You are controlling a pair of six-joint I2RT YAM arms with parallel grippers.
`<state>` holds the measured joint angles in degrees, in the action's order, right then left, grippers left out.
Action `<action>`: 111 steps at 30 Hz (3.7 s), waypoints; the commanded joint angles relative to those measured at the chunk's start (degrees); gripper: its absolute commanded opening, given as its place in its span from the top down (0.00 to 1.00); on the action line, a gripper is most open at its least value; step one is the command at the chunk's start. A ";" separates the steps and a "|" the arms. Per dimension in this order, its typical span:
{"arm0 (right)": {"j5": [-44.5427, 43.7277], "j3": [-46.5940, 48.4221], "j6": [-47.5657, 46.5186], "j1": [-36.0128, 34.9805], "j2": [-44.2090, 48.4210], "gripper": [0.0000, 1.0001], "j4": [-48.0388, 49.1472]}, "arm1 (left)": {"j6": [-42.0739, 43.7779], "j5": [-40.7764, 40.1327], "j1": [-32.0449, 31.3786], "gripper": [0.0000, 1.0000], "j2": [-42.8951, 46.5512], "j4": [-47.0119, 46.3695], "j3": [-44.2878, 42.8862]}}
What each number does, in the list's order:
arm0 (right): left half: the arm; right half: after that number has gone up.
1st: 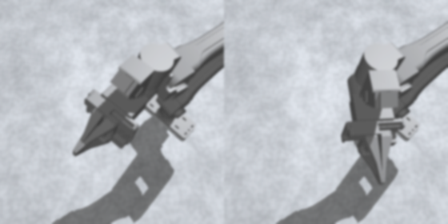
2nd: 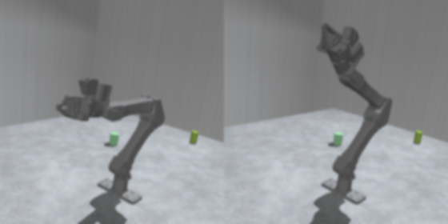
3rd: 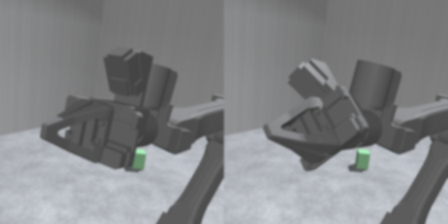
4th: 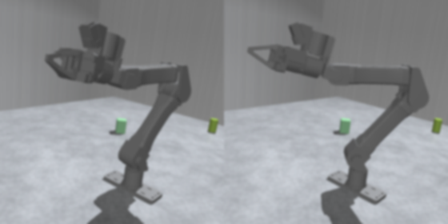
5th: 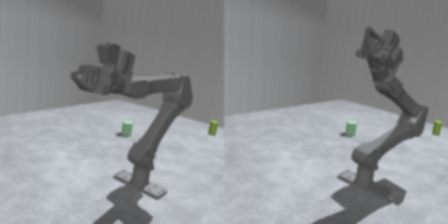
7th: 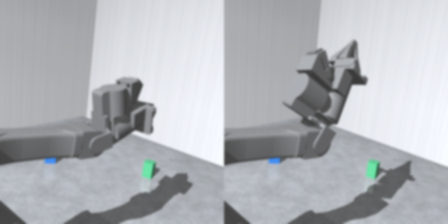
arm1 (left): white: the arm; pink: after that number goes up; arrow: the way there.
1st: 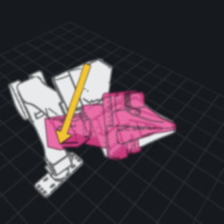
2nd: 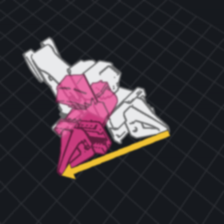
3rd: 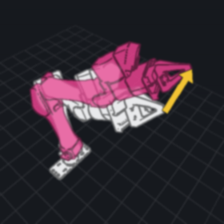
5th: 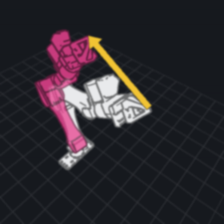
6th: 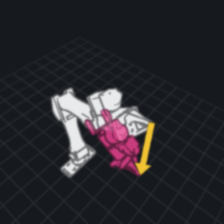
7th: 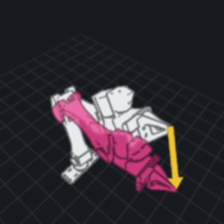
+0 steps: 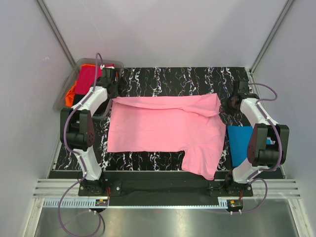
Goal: Fold and stack the t-shirts
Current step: Fold the tshirt
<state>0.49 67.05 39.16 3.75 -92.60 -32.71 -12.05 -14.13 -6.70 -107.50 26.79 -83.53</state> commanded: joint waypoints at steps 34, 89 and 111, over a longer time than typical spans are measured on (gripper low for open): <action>1.27 20.67 0.21 -6.39 -20.34 0.52 -2.89 | -3.76 5.69 -1.29 0.55 15.12 9.78 4.95; 1.44 -0.42 -10.60 -10.95 -5.74 0.55 -1.05 | -34.78 31.36 -32.06 0.65 3.35 -11.57 4.50; -9.82 18.20 -11.91 -7.80 -21.30 0.58 -1.13 | -30.49 32.94 -31.97 0.69 3.44 -13.87 8.38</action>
<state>-6.61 80.49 29.17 -5.96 -112.38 -32.99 -44.38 16.82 -38.59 -106.98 15.35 -75.24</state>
